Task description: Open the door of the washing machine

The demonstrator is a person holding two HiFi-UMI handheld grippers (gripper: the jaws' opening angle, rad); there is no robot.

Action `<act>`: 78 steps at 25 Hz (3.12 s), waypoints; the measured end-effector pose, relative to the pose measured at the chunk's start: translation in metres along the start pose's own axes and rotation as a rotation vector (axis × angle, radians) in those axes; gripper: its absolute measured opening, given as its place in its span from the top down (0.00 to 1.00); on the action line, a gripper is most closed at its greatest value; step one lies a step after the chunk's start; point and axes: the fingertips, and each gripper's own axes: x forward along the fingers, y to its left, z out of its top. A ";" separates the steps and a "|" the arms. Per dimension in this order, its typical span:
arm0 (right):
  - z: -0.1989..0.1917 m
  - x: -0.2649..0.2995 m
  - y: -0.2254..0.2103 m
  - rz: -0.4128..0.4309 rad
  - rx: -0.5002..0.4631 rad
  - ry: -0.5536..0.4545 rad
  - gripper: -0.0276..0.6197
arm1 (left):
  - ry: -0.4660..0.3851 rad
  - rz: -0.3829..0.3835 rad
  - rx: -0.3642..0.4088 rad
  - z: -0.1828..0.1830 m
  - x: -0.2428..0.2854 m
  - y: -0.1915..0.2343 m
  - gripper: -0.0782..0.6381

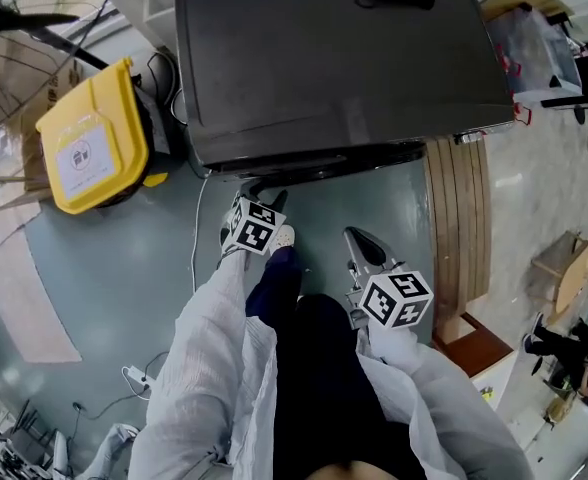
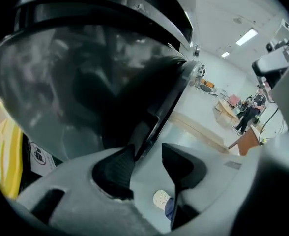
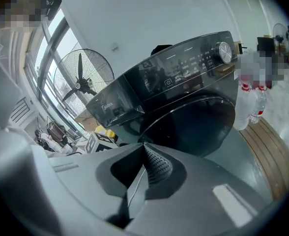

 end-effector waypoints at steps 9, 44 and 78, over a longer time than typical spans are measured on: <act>-0.018 -0.007 -0.005 -0.002 0.052 0.016 0.94 | -0.005 0.047 -0.049 -0.005 0.000 -0.005 0.68; -0.144 -0.170 -0.067 0.091 0.013 -0.004 0.94 | -0.039 0.108 -0.218 -0.108 -0.002 -0.213 0.73; -0.210 -0.321 -0.235 -0.280 0.376 -0.268 0.94 | 0.086 -0.320 -0.018 -0.086 0.089 -0.492 0.71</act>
